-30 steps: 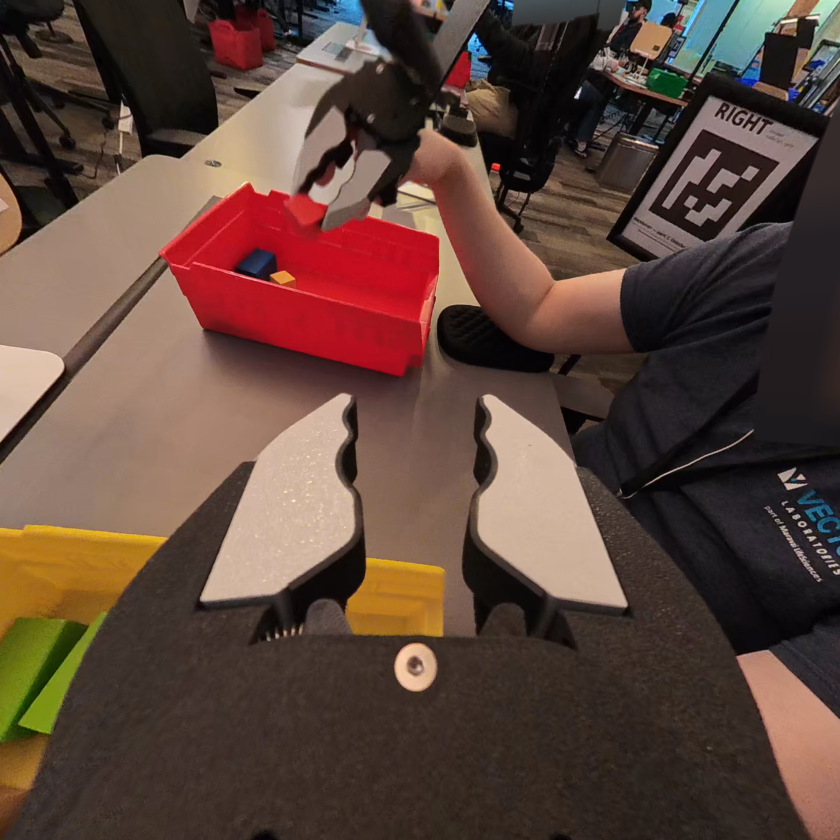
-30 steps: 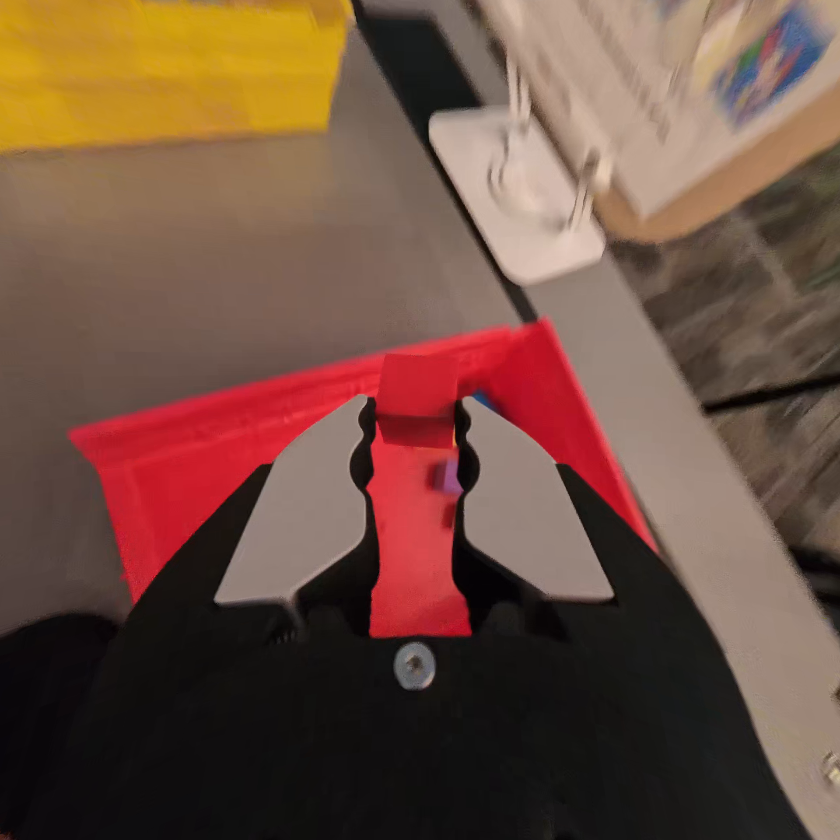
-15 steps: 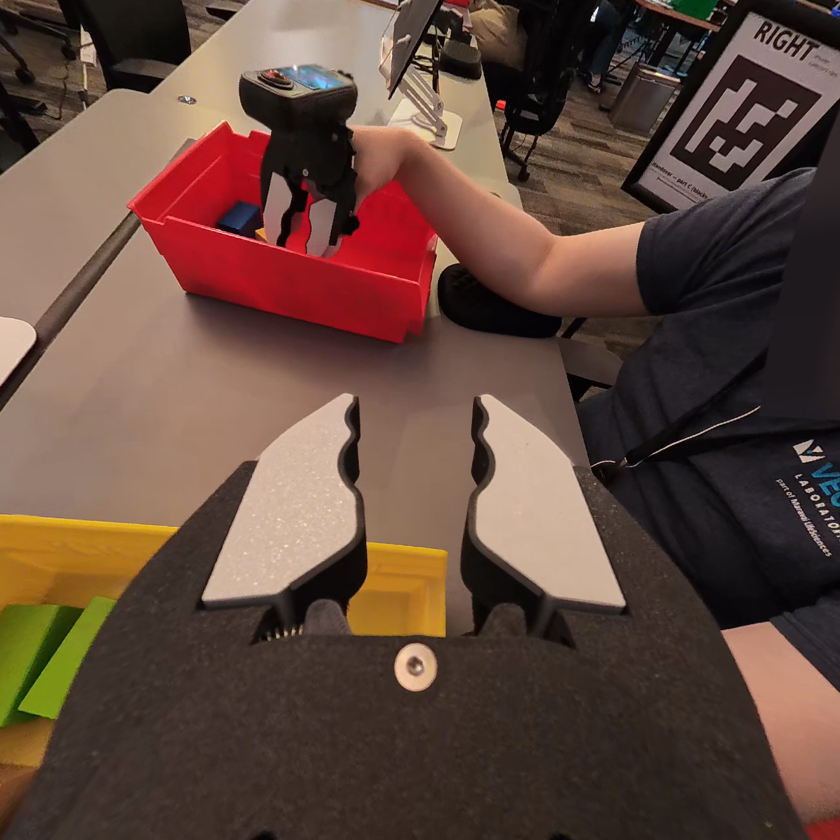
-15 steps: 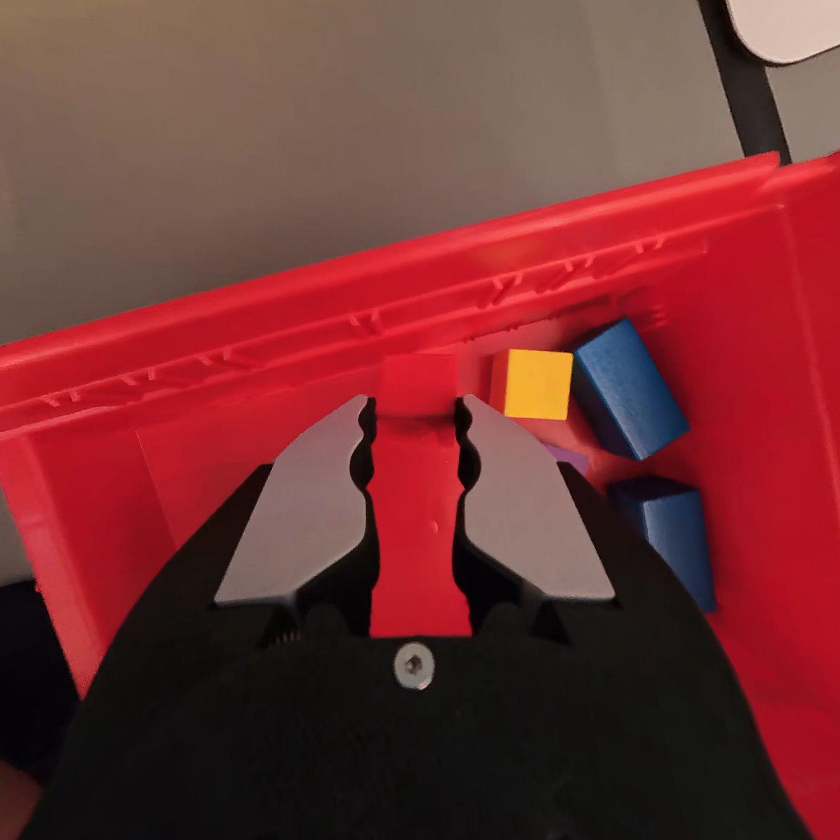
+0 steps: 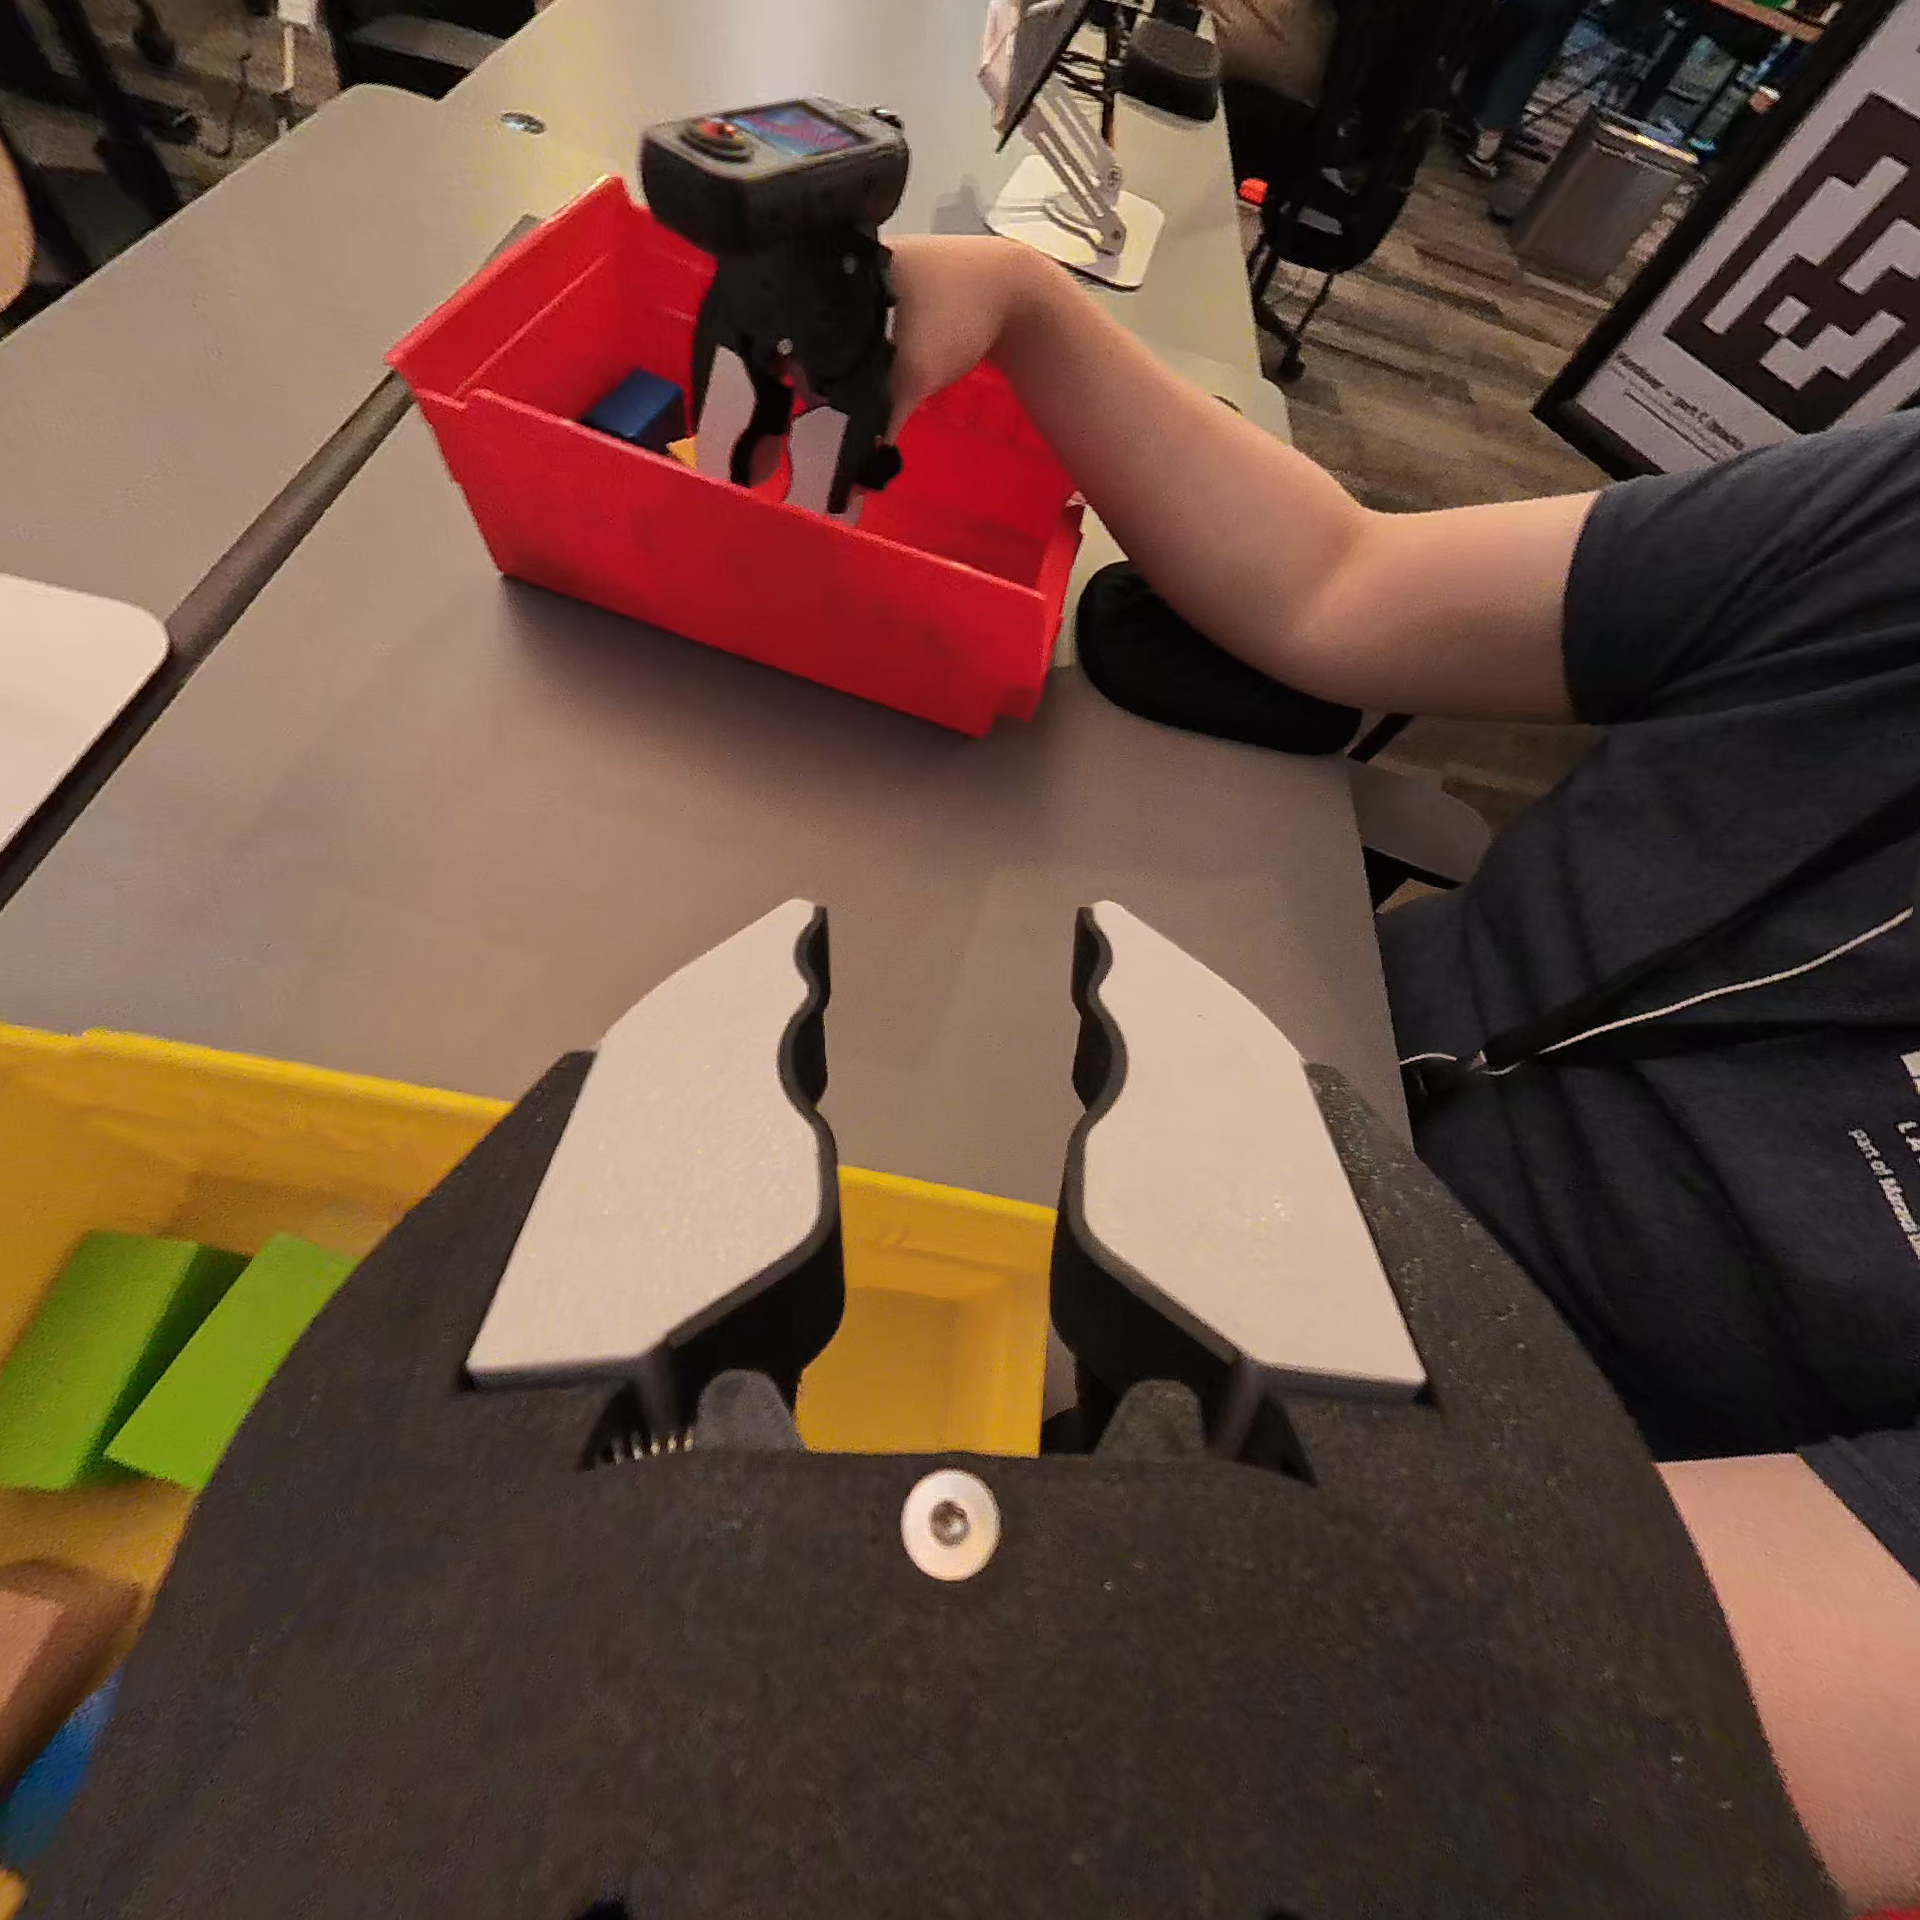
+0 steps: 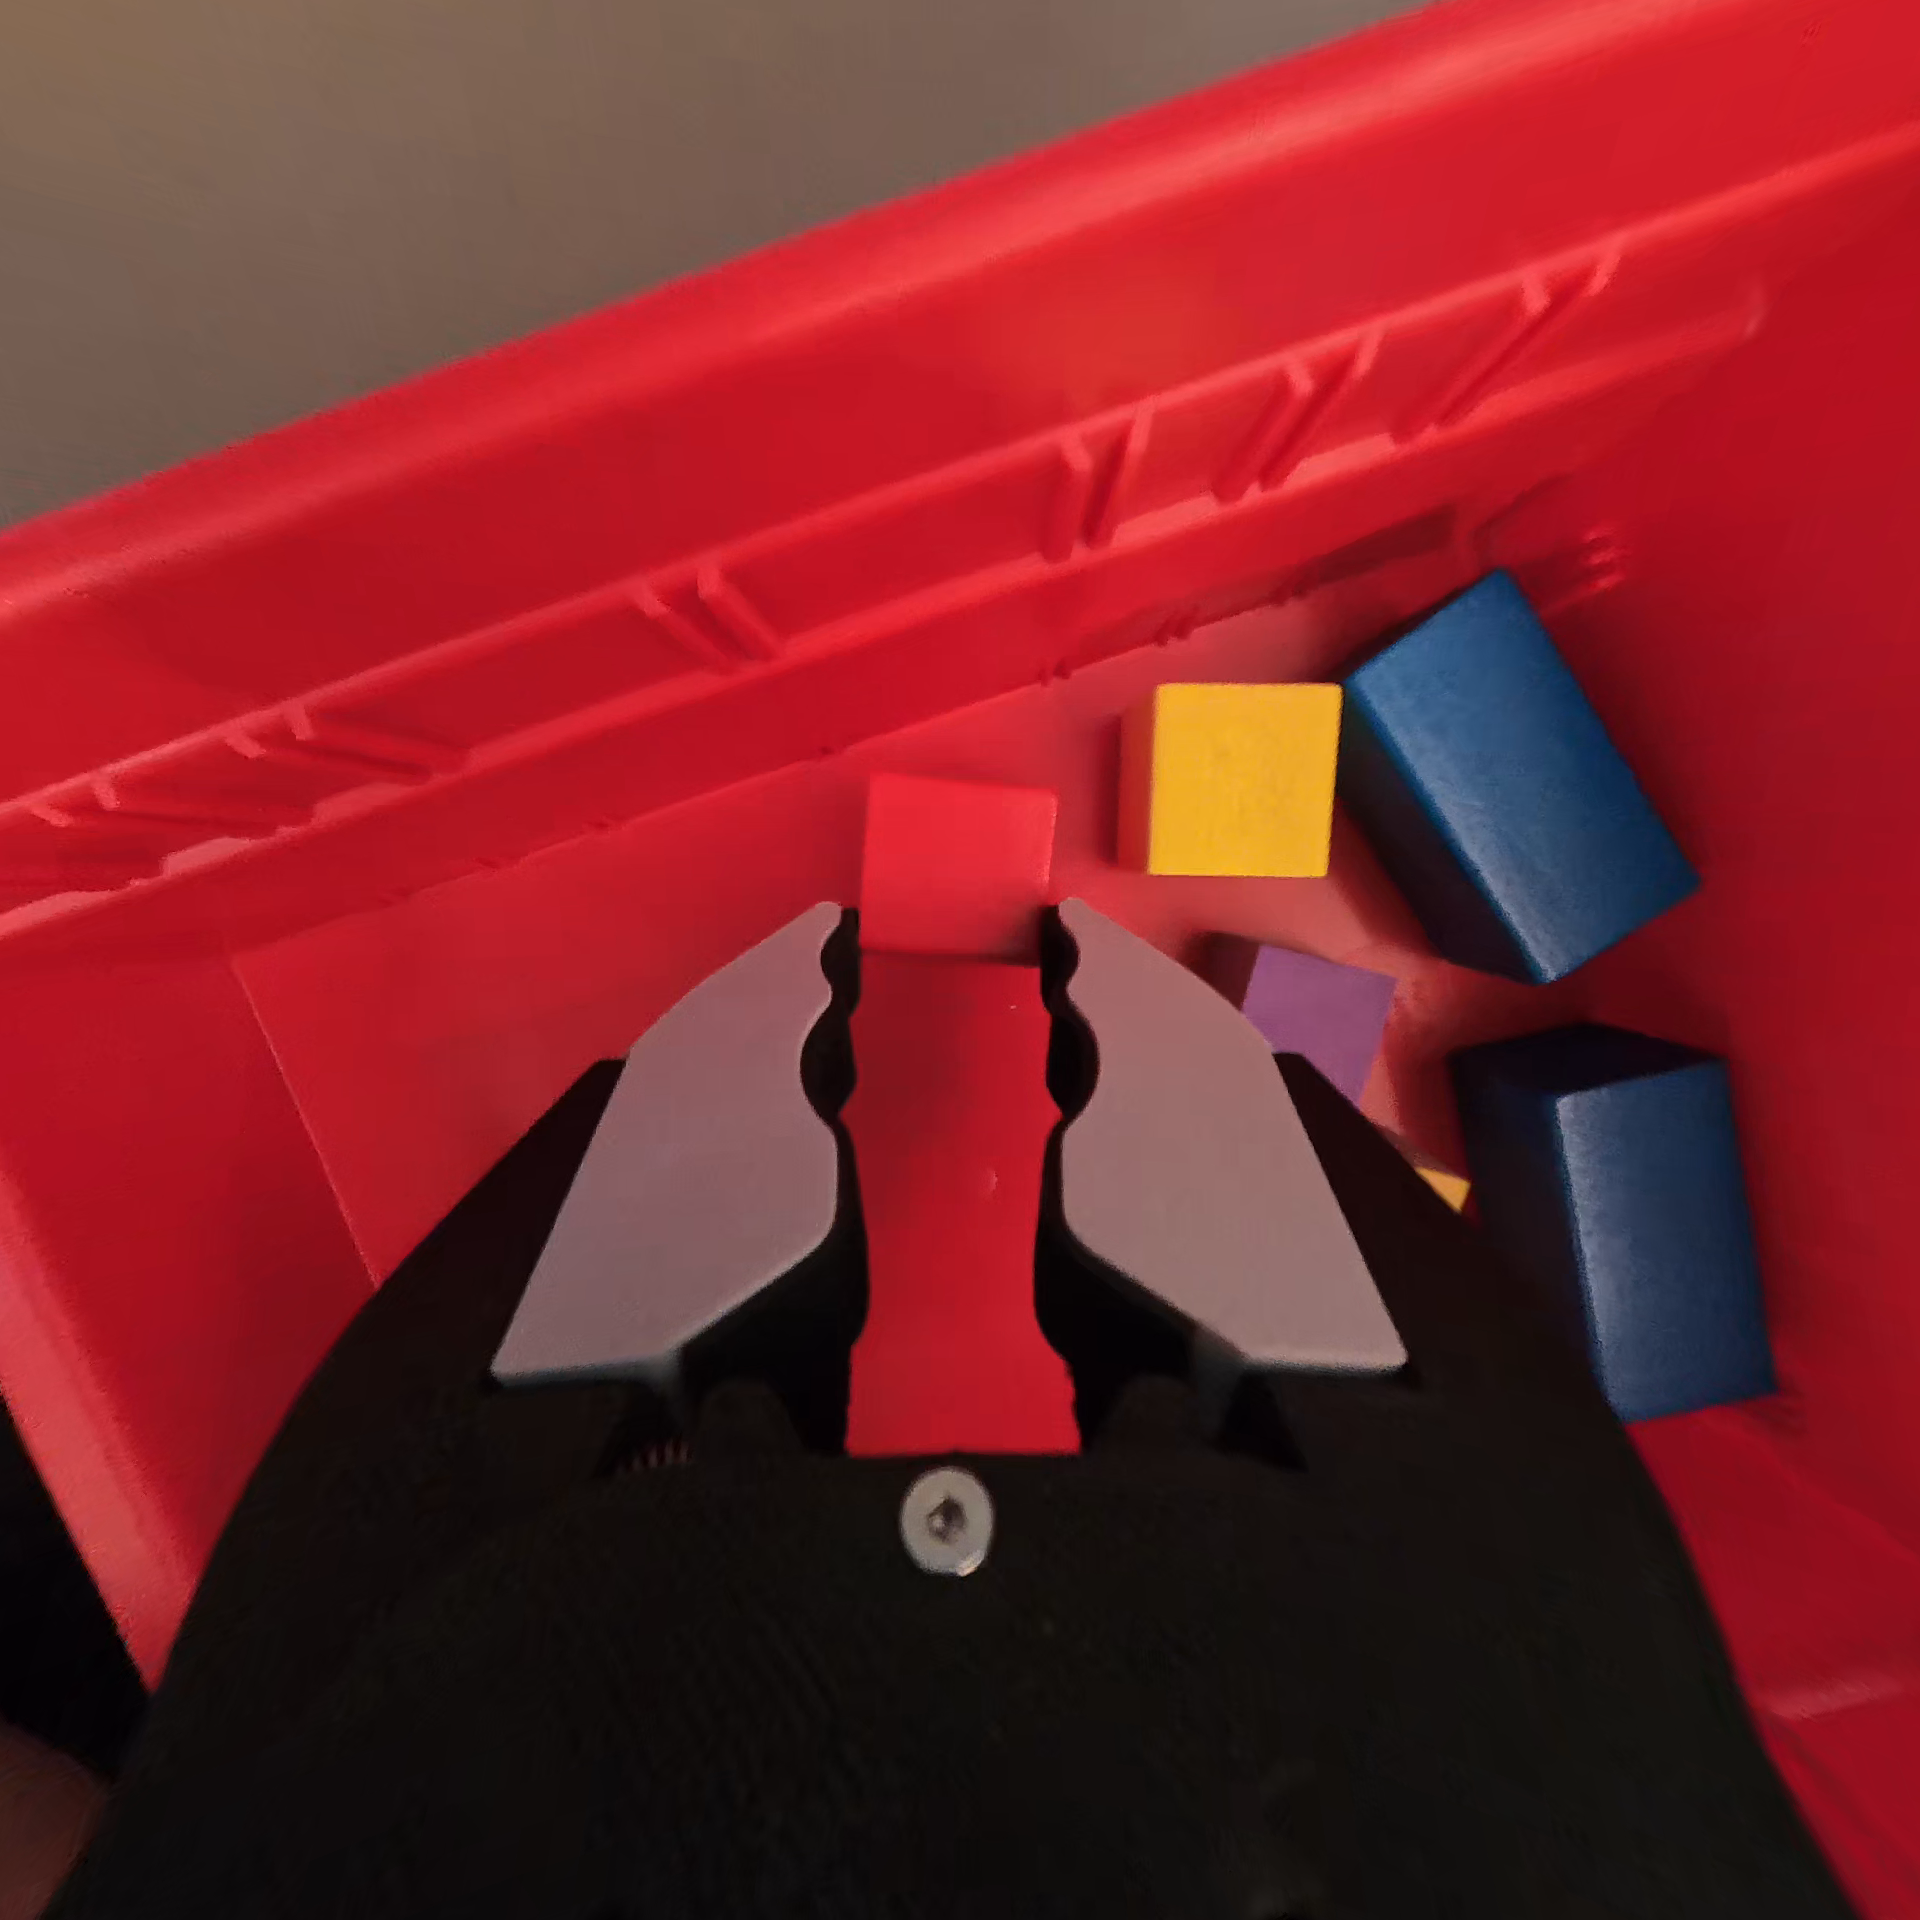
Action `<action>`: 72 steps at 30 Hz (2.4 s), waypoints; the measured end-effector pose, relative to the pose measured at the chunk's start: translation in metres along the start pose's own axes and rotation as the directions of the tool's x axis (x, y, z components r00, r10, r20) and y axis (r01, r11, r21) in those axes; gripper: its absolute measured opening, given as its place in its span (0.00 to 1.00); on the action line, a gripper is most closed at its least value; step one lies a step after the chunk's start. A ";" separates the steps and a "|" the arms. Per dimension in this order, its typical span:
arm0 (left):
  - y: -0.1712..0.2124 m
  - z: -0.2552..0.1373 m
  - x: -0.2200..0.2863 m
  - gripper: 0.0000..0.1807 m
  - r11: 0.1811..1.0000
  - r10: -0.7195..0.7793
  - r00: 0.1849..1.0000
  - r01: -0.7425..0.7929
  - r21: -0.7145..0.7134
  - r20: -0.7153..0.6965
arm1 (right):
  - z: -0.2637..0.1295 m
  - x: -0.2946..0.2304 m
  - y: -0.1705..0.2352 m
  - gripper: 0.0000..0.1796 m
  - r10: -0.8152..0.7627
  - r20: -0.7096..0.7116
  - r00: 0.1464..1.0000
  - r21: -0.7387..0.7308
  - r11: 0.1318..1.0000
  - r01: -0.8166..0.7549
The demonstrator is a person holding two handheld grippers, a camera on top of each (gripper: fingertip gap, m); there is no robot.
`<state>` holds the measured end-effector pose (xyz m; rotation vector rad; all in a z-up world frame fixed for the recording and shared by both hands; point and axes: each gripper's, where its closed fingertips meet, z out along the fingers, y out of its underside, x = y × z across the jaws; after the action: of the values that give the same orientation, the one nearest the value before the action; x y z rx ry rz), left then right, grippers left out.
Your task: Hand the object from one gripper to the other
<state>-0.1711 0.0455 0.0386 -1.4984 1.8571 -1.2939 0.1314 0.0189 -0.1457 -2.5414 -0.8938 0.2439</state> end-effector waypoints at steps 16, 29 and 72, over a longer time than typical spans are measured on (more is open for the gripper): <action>0.086 -0.071 -0.090 0.24 0.909 -0.217 0.776 0.382 -0.168 0.593 | -0.041 0.005 -0.010 0.24 0.009 -0.126 0.992 0.026 1.000 -0.006; 0.184 -0.069 -0.116 0.24 0.515 -0.318 0.518 0.797 -0.314 0.794 | -0.050 -0.001 -0.016 0.24 -0.044 -0.163 0.986 -0.004 0.999 0.044; -0.086 0.031 0.009 0.19 0.872 -0.308 0.907 0.390 0.296 -0.288 | -0.139 -0.171 -0.221 0.28 -0.410 -0.609 0.679 0.571 0.368 0.734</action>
<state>-0.1047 0.0260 0.0993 -1.5869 1.4090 -1.9304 -0.0819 0.0182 0.0823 -1.2340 -1.1440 -0.0806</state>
